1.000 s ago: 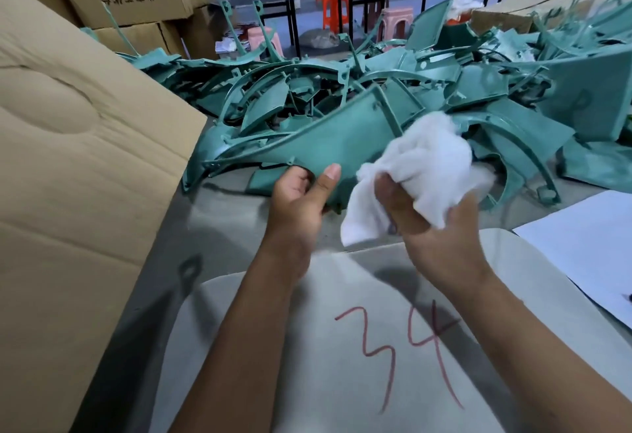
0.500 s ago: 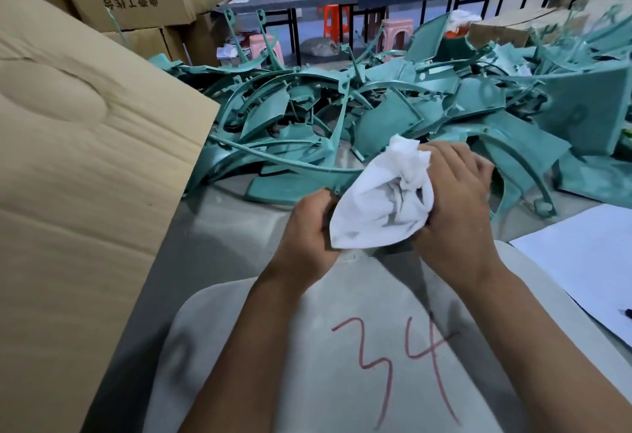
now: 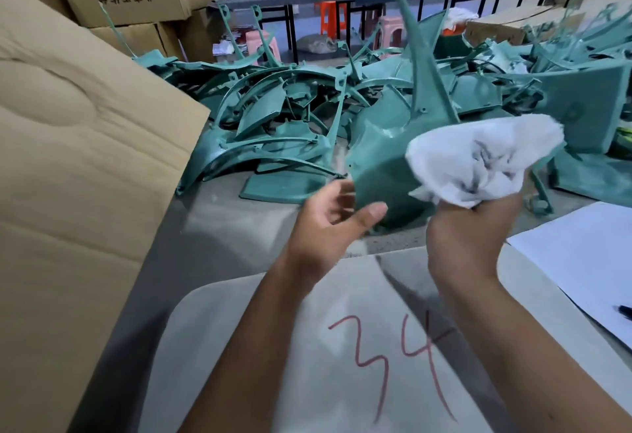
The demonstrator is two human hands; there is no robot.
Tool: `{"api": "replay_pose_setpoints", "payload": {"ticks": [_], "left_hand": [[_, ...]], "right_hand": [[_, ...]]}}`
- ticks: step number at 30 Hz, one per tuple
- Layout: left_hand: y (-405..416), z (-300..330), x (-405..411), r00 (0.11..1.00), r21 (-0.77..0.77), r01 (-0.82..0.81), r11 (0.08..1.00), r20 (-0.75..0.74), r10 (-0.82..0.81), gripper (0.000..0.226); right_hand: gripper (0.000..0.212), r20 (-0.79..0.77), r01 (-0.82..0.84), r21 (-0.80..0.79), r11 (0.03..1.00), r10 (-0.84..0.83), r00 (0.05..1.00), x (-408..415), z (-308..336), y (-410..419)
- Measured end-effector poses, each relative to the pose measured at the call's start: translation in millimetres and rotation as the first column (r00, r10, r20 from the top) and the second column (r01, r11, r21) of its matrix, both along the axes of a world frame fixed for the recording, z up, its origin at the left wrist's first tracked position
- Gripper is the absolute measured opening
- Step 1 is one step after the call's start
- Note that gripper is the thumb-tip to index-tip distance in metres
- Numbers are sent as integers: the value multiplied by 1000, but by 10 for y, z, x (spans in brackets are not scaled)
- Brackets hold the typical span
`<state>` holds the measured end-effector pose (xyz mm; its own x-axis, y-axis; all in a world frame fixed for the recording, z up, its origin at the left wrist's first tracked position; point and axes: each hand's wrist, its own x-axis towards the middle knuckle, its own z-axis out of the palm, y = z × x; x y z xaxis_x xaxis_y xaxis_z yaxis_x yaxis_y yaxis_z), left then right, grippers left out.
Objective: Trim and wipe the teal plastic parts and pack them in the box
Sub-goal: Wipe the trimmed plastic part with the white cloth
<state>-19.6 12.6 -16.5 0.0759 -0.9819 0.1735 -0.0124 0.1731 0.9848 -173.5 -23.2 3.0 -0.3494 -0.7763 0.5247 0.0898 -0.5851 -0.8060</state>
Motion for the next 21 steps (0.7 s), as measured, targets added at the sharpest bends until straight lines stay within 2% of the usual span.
{"api": "replay_pose_setpoints", "payload": {"ticks": [2,3,5,7,9,12,14,16,17,19,20,21], "left_hand": [[5,-33,-116,998,-24,6,1000,-57,-7,19],[11,-14,-146,993,-45,-37,998,-116,31,12],[9,17,-124,957,-66,-162,985,-256,140,12],[9,57,-30,913,-78,-291,953,-319,253,14],[36,119,58,895,-68,-357,932,-310,321,17],[97,185,177,910,-54,-327,943,-285,300,17],[132,215,233,925,-64,-304,950,-258,278,18],[133,211,245,940,-89,-279,956,-229,253,18],[128,201,232,947,-107,-272,956,-208,246,19],[117,181,202,947,-140,-298,944,-171,273,19],[109,167,201,940,-161,-327,931,-158,303,21],[104,157,209,934,-184,-350,919,-152,325,22]], "right_hand": [[36,94,-129,182,975,113,989,59,-25,-30],[29,99,-188,222,957,170,980,77,-52,-40],[20,120,-286,273,918,263,957,103,-91,-59],[9,127,-361,267,894,339,932,119,-100,-66],[10,80,-314,255,914,304,949,104,-139,-92],[28,69,-68,293,954,50,996,1,-133,-177],[27,-8,-19,264,964,22,1000,-35,-110,-179],[20,-19,-182,298,937,196,980,29,-95,-95],[27,-3,-273,350,896,292,956,79,-98,-55],[70,65,-457,426,781,477,877,154,-116,1],[80,160,-564,415,714,553,818,172,-128,-11],[80,269,-661,373,651,606,749,182,-116,-14]]}}
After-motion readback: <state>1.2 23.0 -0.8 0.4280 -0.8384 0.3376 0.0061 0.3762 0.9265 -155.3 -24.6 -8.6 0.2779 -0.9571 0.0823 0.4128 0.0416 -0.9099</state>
